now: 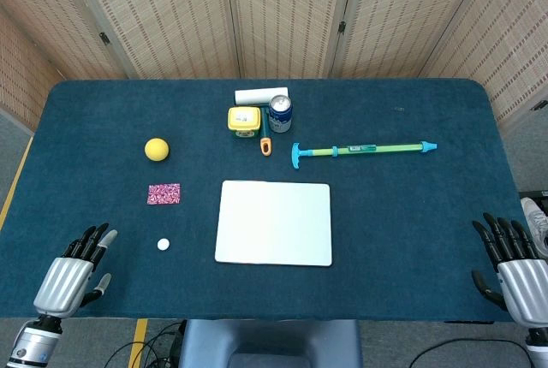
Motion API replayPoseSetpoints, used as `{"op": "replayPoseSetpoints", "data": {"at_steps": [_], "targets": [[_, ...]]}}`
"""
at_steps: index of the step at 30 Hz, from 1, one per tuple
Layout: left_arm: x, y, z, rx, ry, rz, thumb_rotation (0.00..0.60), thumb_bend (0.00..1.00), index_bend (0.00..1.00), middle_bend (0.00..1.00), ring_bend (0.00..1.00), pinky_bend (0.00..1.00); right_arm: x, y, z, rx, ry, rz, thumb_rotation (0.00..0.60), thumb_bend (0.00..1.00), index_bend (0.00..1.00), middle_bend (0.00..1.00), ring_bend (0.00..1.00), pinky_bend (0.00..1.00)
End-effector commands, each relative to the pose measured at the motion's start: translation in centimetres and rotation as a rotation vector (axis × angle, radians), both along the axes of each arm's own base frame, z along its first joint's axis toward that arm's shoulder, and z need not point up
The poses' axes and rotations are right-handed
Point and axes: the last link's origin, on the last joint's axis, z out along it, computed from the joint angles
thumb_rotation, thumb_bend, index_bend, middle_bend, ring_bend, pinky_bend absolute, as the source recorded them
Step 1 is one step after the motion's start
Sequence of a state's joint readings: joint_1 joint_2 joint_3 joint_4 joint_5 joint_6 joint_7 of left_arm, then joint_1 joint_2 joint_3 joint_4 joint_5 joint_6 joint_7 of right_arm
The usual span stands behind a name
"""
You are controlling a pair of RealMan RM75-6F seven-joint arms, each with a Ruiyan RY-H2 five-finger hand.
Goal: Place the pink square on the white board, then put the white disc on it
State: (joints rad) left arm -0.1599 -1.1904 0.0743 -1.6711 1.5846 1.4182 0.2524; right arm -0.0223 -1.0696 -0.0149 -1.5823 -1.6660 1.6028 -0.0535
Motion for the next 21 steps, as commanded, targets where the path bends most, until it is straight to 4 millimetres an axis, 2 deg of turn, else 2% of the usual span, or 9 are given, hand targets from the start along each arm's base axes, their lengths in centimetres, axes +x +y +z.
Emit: {"op": "replayPoseSetpoints", "data": {"at_steps": [1,8,10,11,12,14,16,18,21], "targets": [[0.0,0.0,-0.1,0.001,0.011,0.001,0.600,0.44,0.02,0.05,0.02,0.23,0.0,0.0,0.1,0.002,-0.002,0.002,0.600,0.26,0.00,0.00,0.00,0.00],[0.6,-1.0,-0.7,0.000,0.005,0.019,0.600,0.44,0.06,0.07,0.02,0.23,0.4,0.9,0.1,0.013,-0.015,0.037,0.600,0.26,0.00,0.00,0.00,0.00],[1.1,-0.8,-0.7,-0.008,0.029,0.039,0.600,0.44,0.09,0.12,0.08,0.27,0.4,0.9,0.0,0.025,-0.012,0.041,0.600,0.26,0.00,0.00,0.00,0.00],[1.4,-0.5,-0.7,-0.004,0.041,0.041,0.600,0.44,0.10,0.21,0.16,0.32,0.5,0.8,-0.1,0.029,-0.014,0.043,0.600,0.26,0.00,0.00,0.00,0.00],[1.7,-0.1,-0.6,0.005,0.058,0.039,0.600,0.44,0.11,0.35,0.28,0.40,0.5,0.7,-0.2,0.033,-0.017,0.046,0.600,0.26,0.00,0.00,0.00,0.00],[2.9,0.7,-0.4,0.038,0.092,0.013,0.600,0.43,0.19,0.75,0.62,0.71,0.5,0.6,-0.2,0.043,-0.018,0.052,0.600,0.25,0.00,0.00,0.00,0.00],[4.5,1.2,-0.6,0.030,0.084,-0.017,0.600,0.41,0.26,0.98,0.90,0.97,0.7,0.4,-0.3,0.045,-0.021,0.068,0.600,0.25,0.00,0.00,0.00,0.00],[5.6,1.9,-0.8,0.017,0.091,-0.030,0.600,0.39,0.30,1.00,0.99,1.00,0.8,0.3,-0.3,0.049,-0.024,0.072,0.600,0.25,0.00,0.00,0.00,0.00],[7.4,3.8,-1.5,-0.019,0.075,-0.033,0.600,0.37,0.32,1.00,1.00,1.00,0.7,0.1,-0.3,0.060,-0.029,0.064,0.600,0.25,0.00,0.00,0.00,0.00]]}}
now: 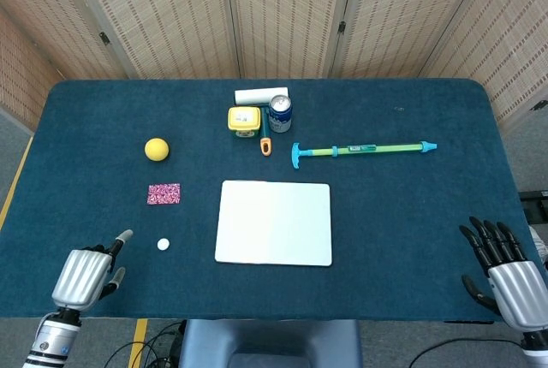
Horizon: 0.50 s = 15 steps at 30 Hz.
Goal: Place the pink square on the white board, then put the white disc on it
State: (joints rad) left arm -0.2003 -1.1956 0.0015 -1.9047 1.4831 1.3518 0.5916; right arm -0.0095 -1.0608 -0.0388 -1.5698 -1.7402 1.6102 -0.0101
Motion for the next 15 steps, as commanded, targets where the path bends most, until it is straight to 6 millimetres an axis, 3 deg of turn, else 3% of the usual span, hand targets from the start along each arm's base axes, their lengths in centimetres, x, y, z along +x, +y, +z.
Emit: {"op": "replayPoseSetpoints", "data": {"at_steps": [1,4,10,15], "targets": [[2.7,2.9,-1.0,-0.051,-0.024,0.004,0.600,0.36,0.33,1.00,1.00,1.00,-0.1,-0.3,0.1,0.007,-0.005,-0.005,0.600,0.25,0.00,0.00,0.00,0.00],[3.5,4.9,-2.4,-0.104,0.012,0.054,0.600,0.36,0.31,1.00,1.00,1.00,-0.2,-0.4,0.2,0.014,-0.010,-0.009,0.600,0.25,0.00,0.00,0.00,0.00],[5.8,8.0,-4.0,-0.227,-0.029,0.162,0.600,0.30,0.16,1.00,1.00,1.00,-0.4,-0.7,0.3,0.024,-0.022,-0.022,0.600,0.25,0.00,0.00,0.00,0.00],[7.0,11.1,-4.7,-0.215,-0.018,0.199,0.600,0.28,0.16,1.00,1.00,1.00,-0.6,-0.9,0.6,0.027,-0.033,-0.030,0.600,0.25,0.00,0.00,0.00,0.00]]}}
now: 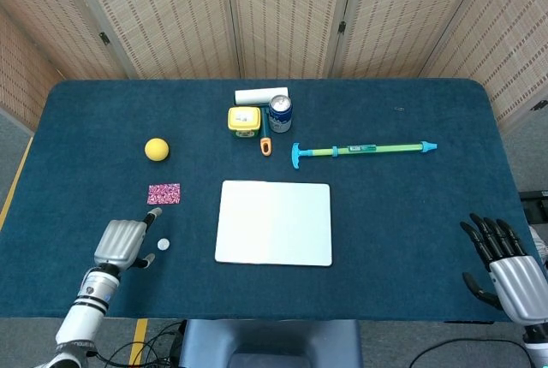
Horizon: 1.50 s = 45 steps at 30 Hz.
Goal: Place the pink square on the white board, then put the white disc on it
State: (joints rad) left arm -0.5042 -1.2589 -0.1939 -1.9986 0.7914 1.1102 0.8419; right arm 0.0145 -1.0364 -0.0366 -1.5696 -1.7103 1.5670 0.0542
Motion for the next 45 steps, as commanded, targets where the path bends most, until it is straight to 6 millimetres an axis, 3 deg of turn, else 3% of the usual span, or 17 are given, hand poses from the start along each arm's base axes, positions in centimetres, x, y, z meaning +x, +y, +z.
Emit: {"op": "replayPoseSetpoints", "data": {"at_steps": [1,9,21,37,45], "targets": [[3.4,3.7,-1.4,-0.029,0.001,-0.008,0.600,0.28,0.16,1.00,1.00,1.00,-0.1,-0.1,0.2,-0.005,-0.005,-0.003,0.600,0.25,0.00,0.00,0.00,0.00],[4.8,7.6,-3.0,0.016,0.075,0.072,0.600,0.28,0.22,1.00,1.00,1.00,-0.2,0.1,0.9,-0.022,-0.021,-0.003,0.600,0.25,0.00,0.00,0.00,0.00],[4.4,10.6,-4.2,0.061,0.144,0.189,0.600,0.28,0.24,1.00,1.00,1.00,-0.4,0.2,1.4,-0.025,-0.039,-0.002,0.600,0.24,0.00,0.00,0.00,0.00],[0.7,12.3,-4.8,0.078,0.133,0.253,0.600,0.28,0.25,1.00,1.00,1.00,-0.4,0.3,1.3,-0.028,-0.032,-0.004,0.600,0.24,0.00,0.00,0.00,0.00],[-0.1,13.1,-5.0,0.064,0.119,0.254,0.600,0.28,0.23,1.00,1.00,1.00,-0.4,0.3,1.4,-0.037,-0.028,-0.009,0.600,0.24,0.00,0.00,0.00,0.00]]}}
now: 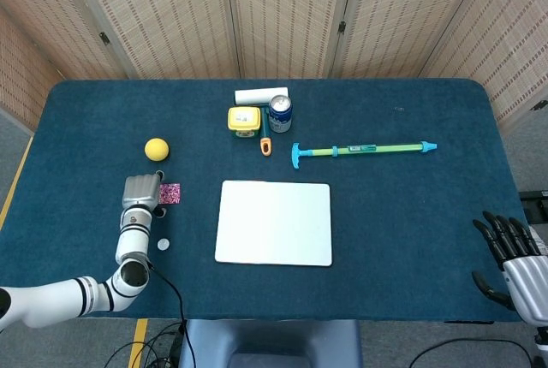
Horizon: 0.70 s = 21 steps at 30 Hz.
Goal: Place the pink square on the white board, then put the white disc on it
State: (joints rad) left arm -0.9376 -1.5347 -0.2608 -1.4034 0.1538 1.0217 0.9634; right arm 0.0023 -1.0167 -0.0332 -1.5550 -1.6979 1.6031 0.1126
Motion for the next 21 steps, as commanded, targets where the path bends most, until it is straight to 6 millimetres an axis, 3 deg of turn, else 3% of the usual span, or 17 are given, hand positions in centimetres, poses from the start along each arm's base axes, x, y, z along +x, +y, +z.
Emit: {"op": "replayPoseSetpoints", "data": {"at_steps": [1,21], "targets": [[-0.4,0.4,-0.2,-0.004,-0.009,0.007,0.600,0.28,0.24,1.00,1.00,1.00,-0.1,0.0,0.0,-0.005,0.000,-0.004,0.600,0.24,0.00,0.00,0.00,0.00],[-1.6,1.2,-1.0,-0.011,-0.013,0.009,0.600,0.28,0.31,1.00,1.00,1.00,-0.2,-0.3,-0.2,0.000,0.009,-0.020,0.600,0.24,0.00,0.00,0.00,0.00]]}}
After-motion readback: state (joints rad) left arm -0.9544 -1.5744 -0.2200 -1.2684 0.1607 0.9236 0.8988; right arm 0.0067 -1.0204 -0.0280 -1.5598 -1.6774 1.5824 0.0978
